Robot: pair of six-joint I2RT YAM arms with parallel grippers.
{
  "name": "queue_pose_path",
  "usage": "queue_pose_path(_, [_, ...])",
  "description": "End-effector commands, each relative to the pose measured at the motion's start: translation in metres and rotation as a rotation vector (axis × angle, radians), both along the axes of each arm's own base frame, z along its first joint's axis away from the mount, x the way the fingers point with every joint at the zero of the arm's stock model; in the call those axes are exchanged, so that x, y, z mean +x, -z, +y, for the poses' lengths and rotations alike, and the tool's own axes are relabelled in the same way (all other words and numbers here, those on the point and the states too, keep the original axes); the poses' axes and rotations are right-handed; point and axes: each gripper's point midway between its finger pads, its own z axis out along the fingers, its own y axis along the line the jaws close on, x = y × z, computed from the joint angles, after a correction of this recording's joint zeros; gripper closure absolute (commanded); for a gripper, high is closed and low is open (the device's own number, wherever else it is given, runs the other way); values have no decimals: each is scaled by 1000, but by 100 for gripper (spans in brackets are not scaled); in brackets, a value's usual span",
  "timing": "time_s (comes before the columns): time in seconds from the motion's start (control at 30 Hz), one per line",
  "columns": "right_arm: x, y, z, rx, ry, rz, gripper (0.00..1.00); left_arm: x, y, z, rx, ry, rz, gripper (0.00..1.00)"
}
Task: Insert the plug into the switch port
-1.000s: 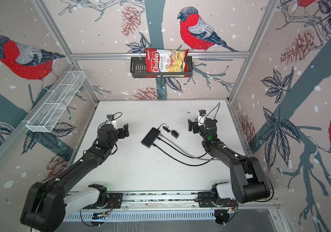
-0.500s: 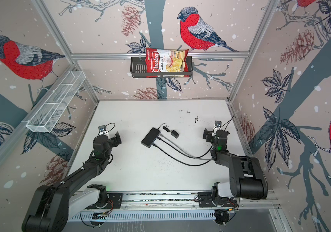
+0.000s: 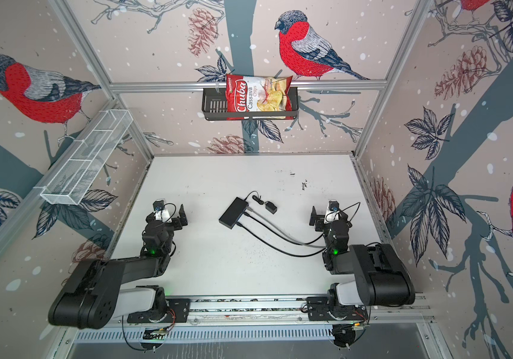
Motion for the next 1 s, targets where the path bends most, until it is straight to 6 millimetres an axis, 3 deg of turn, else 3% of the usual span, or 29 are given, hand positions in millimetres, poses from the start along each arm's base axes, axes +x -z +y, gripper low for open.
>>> queue_pose_path(0.0, [9,-34,-11,16,74,-157,0,10,-24,-2,3,38,-124,4])
queue_pose_path(0.07, [19,-23,-14,23,94,-78,1,15,-10,1,-13,40,-102,4])
queue_pose_path(0.1, [24,-21,-14,32,82,-50,1,15,-15,0,-3,48,-142,4])
queue_pose_path(0.23, [34,-15,-28,89,126,-12,1,27,-4,6,-31,22,-62,4])
queue_pose_path(0.97, [33,-17,-29,87,130,-24,1,30,-4,5,-18,26,-58,2])
